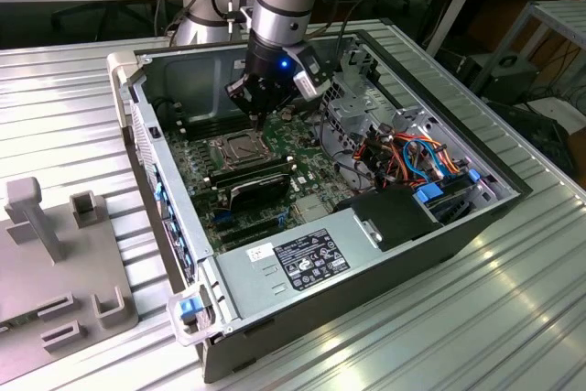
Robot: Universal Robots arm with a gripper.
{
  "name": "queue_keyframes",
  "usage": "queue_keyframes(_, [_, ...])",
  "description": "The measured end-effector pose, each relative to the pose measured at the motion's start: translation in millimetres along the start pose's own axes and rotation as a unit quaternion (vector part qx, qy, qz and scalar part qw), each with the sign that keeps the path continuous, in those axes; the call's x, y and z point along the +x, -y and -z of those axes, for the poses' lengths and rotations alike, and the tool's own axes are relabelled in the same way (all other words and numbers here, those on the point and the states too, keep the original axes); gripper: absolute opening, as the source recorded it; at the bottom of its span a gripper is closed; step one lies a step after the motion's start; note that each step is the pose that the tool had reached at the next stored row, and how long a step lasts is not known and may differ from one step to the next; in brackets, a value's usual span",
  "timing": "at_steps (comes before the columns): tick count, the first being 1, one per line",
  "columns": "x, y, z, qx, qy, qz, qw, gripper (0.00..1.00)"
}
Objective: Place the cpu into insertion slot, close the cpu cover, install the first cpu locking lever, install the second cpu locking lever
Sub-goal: 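Install the second cpu locking lever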
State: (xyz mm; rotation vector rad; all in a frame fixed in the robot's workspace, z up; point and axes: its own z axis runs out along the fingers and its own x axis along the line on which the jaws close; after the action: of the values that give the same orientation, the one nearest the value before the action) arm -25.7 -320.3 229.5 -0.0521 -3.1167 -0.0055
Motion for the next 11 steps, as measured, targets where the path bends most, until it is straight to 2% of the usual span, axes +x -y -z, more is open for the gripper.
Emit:
queue_keyframes(5, [-0.2,3.8,0.0,0.0000,0.0000,0.000,1.00000,0.11])
queue_keyframes(11, [-0.5,15.6,0.1,0.0000,0.0000,0.000,1.00000,0.11])
